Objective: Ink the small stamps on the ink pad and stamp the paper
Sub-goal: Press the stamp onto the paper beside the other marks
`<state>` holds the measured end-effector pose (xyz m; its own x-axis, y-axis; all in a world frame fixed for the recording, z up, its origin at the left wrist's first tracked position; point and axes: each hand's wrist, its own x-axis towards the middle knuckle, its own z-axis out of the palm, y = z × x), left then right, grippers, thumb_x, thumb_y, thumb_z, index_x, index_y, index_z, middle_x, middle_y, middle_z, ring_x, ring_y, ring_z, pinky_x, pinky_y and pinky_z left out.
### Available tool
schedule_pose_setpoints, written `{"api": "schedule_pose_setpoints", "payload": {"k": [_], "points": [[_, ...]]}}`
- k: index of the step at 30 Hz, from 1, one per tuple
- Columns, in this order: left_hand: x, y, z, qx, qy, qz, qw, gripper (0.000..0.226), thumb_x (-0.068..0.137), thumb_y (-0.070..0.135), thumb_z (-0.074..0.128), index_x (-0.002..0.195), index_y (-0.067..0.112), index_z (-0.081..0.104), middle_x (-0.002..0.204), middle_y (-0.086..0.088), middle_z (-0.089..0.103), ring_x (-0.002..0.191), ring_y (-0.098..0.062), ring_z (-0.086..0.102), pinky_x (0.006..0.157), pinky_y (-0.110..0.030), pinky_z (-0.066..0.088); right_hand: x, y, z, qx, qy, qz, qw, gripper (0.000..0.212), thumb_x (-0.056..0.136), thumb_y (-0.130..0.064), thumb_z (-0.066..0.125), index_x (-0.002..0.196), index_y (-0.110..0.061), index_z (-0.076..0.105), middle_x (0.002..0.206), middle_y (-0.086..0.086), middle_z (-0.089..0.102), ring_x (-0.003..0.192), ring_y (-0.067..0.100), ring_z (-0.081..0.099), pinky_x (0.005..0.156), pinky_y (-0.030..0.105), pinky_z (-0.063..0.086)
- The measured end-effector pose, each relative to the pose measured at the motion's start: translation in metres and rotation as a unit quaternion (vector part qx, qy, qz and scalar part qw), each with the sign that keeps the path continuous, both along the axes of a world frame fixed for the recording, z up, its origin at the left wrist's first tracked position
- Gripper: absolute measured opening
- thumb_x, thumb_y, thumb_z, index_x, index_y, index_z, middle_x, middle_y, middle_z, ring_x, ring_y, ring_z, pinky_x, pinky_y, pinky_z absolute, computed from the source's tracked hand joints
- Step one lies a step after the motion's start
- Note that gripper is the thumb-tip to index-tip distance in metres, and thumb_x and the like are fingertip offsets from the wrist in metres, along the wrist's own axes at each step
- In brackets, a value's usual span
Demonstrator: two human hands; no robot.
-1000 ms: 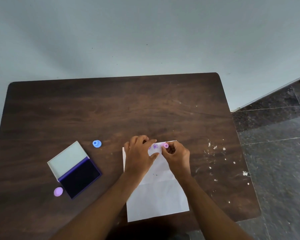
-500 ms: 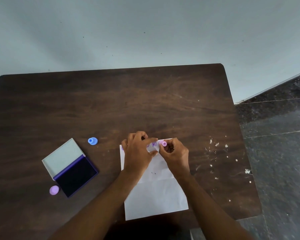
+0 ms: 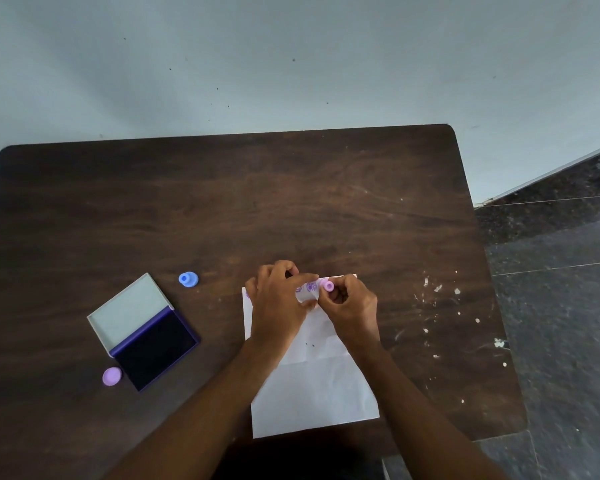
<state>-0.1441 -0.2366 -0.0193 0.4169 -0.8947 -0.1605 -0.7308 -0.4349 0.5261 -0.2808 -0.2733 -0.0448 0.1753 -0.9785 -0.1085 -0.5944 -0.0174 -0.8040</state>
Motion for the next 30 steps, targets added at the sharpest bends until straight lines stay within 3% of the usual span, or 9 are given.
{"api": "schedule_pose_setpoints", "payload": {"k": [4,8,30], "points": [[0.001,0.000,0.000,0.012,0.007,0.001,1.000,0.034,0.070,0.049,0.081,0.098,0.031,0.075,0.106,0.001,0.068,0.100,-0.021,0.057,0.088,-0.032,0.035,0.001,-0.001,-0.001,-0.005,0.017,0.008,1.000,0.019,0.083,-0.028,0.075,0.083,-0.011,0.066,0.080,-0.001,0.071,0.063,0.000,0.061,0.059,0.001,0.047],[0.001,0.000,0.000,0.016,0.012,-0.001,1.000,0.034,0.071,0.048,0.081,0.099,0.030,0.074,0.107,0.001,0.068,0.102,-0.022,0.056,0.088,-0.038,0.040,0.006,-0.004,0.005,0.009,0.016,0.006,1.000,0.024,0.081,-0.026,0.077,0.072,-0.021,0.055,0.067,-0.013,0.059,0.057,-0.001,0.060,0.053,0.001,0.044],[0.000,0.000,-0.002,0.014,-0.003,-0.002,1.000,0.031,0.068,0.050,0.082,0.092,0.033,0.073,0.101,0.005,0.066,0.099,-0.020,0.056,0.083,-0.040,0.042,0.010,-0.006,0.012,0.070,0.024,-0.008,0.997,0.024,0.081,-0.029,0.076,0.074,-0.022,0.055,0.069,-0.013,0.059,0.059,0.007,0.060,0.051,0.003,0.045]]}}
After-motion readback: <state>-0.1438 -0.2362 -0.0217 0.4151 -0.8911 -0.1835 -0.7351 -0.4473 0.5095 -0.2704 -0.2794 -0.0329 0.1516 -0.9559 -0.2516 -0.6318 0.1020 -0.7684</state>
